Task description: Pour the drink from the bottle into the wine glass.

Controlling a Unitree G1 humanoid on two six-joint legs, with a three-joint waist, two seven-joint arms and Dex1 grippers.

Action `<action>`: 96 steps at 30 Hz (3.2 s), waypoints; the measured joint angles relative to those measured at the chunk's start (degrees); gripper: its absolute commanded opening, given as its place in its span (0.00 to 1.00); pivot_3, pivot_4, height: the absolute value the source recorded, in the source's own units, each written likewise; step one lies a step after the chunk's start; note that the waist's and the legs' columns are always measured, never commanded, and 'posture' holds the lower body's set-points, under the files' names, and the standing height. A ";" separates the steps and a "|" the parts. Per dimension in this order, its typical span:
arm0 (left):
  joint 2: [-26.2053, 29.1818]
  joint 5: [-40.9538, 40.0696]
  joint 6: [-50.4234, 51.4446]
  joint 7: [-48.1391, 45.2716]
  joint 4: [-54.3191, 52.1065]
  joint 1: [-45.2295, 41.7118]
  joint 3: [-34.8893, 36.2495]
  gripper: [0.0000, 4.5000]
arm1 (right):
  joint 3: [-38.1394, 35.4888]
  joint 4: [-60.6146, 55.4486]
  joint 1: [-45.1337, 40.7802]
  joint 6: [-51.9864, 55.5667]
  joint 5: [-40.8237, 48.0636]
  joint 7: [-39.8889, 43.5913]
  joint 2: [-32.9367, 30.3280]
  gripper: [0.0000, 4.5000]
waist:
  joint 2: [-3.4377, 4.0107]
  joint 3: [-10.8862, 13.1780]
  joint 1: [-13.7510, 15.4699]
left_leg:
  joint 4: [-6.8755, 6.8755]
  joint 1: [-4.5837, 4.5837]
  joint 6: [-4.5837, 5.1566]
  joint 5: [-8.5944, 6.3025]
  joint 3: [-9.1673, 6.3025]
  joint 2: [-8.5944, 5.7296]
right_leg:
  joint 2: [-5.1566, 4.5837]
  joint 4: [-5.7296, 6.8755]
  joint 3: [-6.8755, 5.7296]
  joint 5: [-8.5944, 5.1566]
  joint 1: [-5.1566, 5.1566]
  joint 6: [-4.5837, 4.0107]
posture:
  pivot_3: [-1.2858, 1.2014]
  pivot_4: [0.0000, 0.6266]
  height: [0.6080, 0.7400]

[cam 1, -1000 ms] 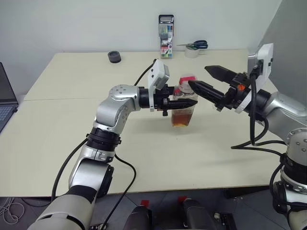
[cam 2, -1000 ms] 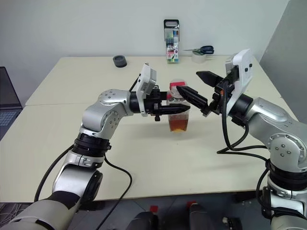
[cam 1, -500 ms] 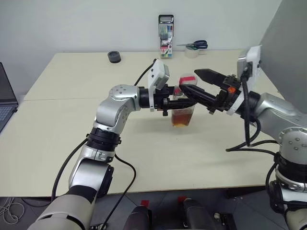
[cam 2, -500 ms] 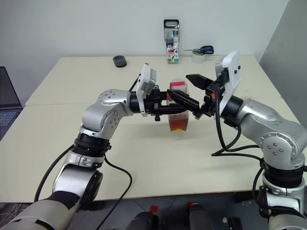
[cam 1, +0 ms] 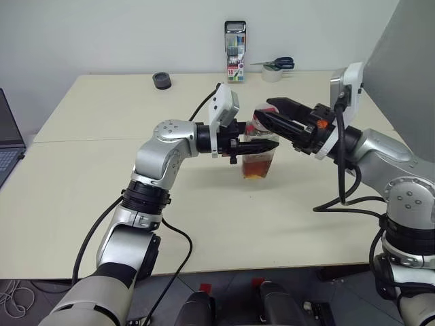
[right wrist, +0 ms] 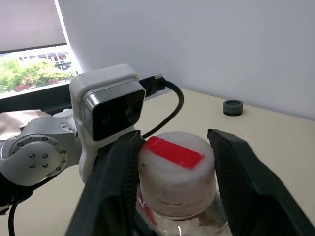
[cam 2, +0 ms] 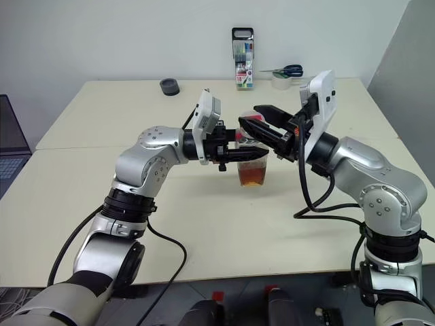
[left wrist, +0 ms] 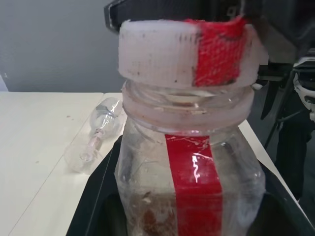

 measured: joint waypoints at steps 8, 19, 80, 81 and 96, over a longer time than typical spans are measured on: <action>0.02 0.00 0.00 -0.04 0.00 0.00 0.00 0.42 | 0.04 0.02 -0.07 -0.16 -0.63 0.60 0.00 0.39 | 0.00 0.00 0.00 | 0.00 0.00 0.00 0.00 0.00 0.00 | 0.00 0.00 0.00 0.00 0.00 0.00 | 0.52 0.24 1.00; -0.12 -0.49 -0.05 0.19 -2.31 -0.27 0.11 0.42 | -1.79 0.80 -3.14 3.12 4.65 1.21 -4.44 0.39 | 0.00 0.00 0.01 | 0.00 0.00 0.01 -0.01 0.00 0.01 | 0.00 -0.01 0.01 0.00 0.00 0.00 | 0.52 0.24 1.00; -0.99 0.39 -0.46 2.03 0.11 -0.51 0.16 0.42 | -4.15 15.20 21.79 -24.16 -39.30 -5.81 -1.39 0.99 | 0.05 -0.02 -0.10 | 0.00 0.12 -0.03 0.02 0.18 -0.04 | 0.09 0.05 0.05 -0.04 0.12 0.07 | 0.52 0.24 1.00; -1.18 1.03 -1.19 4.09 0.56 -0.51 0.83 0.42 | -4.18 13.34 21.48 -22.47 -37.71 -2.83 -3.92 0.99 | 0.04 -0.02 -0.07 | 0.03 0.12 0.01 0.00 0.16 -0.03 | 0.09 0.02 0.01 -0.04 0.15 0.07 | 0.52 0.24 1.00; -0.96 16.31 -9.12 49.06 10.69 -0.32 13.93 0.42 | -3.99 -3.76 2.92 2.26 1.78 9.50 -6.91 0.99 | -0.07 0.03 0.17 | 0.16 0.03 0.00 -0.01 -0.13 -0.02 | -0.20 0.04 -0.06 -0.03 0.12 0.07 | 0.52 0.24 1.00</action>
